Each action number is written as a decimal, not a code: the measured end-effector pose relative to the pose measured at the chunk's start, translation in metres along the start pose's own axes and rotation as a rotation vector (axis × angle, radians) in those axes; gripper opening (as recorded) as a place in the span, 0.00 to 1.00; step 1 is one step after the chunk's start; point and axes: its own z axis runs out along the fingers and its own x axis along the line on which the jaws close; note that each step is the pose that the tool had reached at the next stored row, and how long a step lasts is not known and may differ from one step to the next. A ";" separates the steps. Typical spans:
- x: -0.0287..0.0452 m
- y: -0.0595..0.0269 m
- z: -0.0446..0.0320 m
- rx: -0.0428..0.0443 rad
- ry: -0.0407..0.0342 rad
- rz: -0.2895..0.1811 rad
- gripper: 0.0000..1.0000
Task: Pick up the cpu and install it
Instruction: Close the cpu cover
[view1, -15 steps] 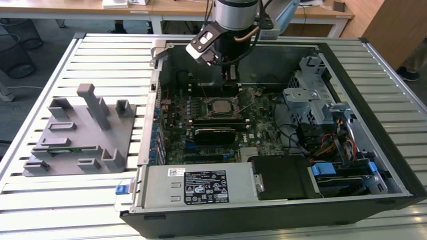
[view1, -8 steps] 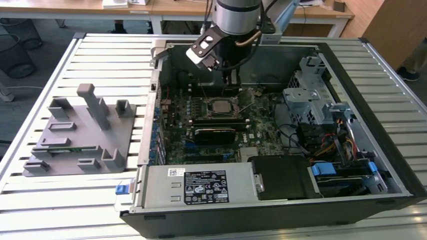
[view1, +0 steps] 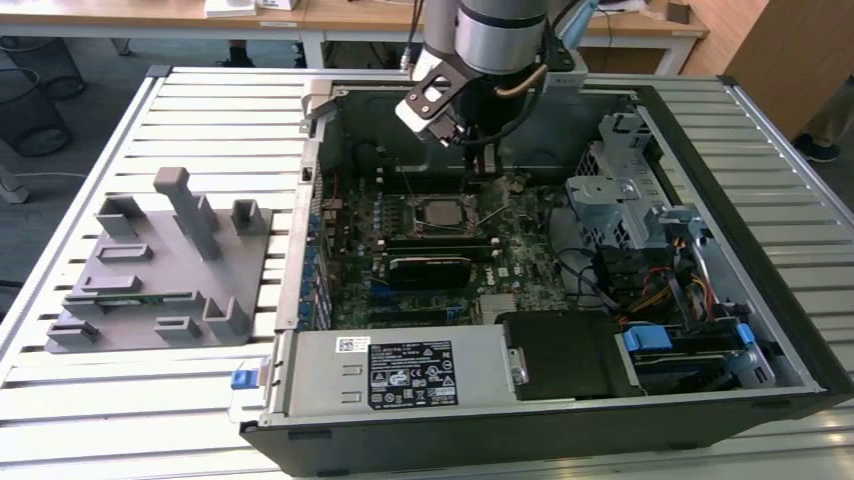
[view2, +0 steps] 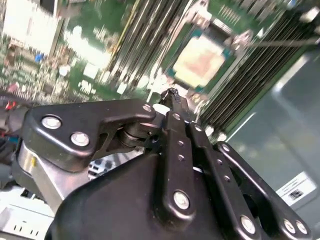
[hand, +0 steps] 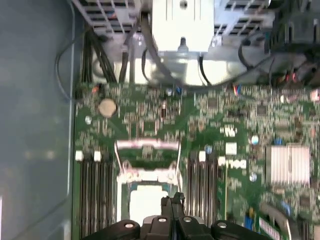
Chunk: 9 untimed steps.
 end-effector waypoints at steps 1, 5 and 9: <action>0.0000 0.0045 0.0001 0.0000 0.0001 0.000 0.11; 0.0007 0.0197 0.0004 -0.0001 0.0000 0.000 0.11; 0.0024 0.0325 0.0010 -0.0001 0.0001 0.000 0.11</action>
